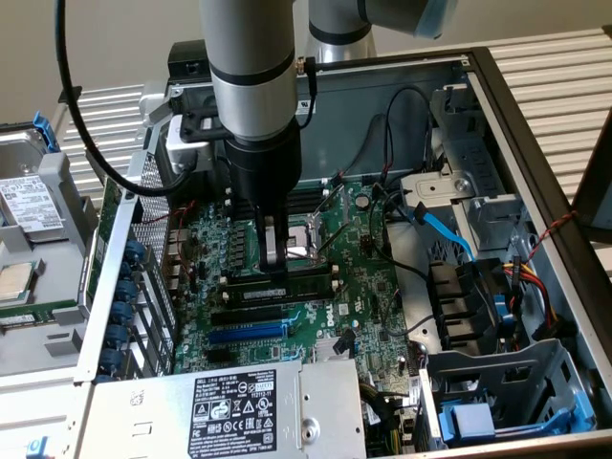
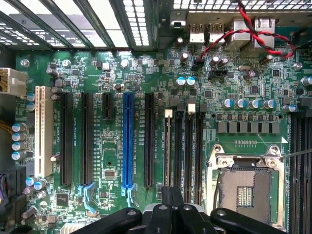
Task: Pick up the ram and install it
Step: 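Press down the ram until it locks into place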
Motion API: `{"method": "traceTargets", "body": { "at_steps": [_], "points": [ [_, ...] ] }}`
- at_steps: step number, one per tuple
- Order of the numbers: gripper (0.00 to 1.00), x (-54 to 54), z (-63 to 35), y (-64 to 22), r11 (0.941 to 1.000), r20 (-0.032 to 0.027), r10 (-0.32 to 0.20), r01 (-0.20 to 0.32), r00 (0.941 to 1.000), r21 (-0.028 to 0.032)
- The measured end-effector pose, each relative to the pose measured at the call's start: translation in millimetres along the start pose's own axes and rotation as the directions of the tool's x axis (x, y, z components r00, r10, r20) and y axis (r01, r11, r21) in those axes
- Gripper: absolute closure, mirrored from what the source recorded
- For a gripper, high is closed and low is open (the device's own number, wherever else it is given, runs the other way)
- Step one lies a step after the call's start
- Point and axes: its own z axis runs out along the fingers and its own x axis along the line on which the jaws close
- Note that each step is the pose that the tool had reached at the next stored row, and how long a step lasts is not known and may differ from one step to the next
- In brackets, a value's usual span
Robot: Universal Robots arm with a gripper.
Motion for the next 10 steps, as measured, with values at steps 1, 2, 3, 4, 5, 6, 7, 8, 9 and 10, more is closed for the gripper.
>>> {"method": "traceTargets", "body": {
  "at_steps": [1, 2, 3, 4, 5, 6, 7, 8, 9, 10],
  "points": [
    [0.89, 0.1, -3.0, 0.1, 1.0000, -0.0009, 0.000, 0.000, 1.0000, -0.0004],
    [0.89, 0.2, -6.7, 0.1, 1.0000, -0.0020, 0.000, 0.000, 1.0000, -0.0010],
    [0.89, 0.2, -9.8, 0.1, 1.0000, -0.0018, 0.000, 0.000, 1.0000, -0.0008],
    [0.89, 0.3, -12.8, 0.1, 1.0000, -0.0020, 0.000, 0.000, 1.0000, -0.0010],
    [0.89, 0.3, -15.2, 0.0, 1.0000, -0.0020, 0.000, 0.000, 1.0000, -0.0009],
    [0.89, 0.3, -17.5, 0.0, 1.0000, -0.0020, 0.000, 0.000, 1.0000, -0.0009],
    [0.89, 0.3, -19.5, 0.0, 1.0000, -0.0020, 0.000, 0.000, 1.0000, -0.0009],
    [0.89, 0.3, -21.0, 0.0, 1.0000, -0.0022, 0.000, 0.000, 1.0000, -0.0011],
    [0.89, 0.3, -22.0, 0.0, 1.0000, -0.0020, 0.000, 0.000, 1.0000, -0.0010],
    [0.89, 0.3, -22.7, 0.0, 1.0000, -0.0020, 0.000, 0.000, 1.0000, -0.0010]
  ]
}}
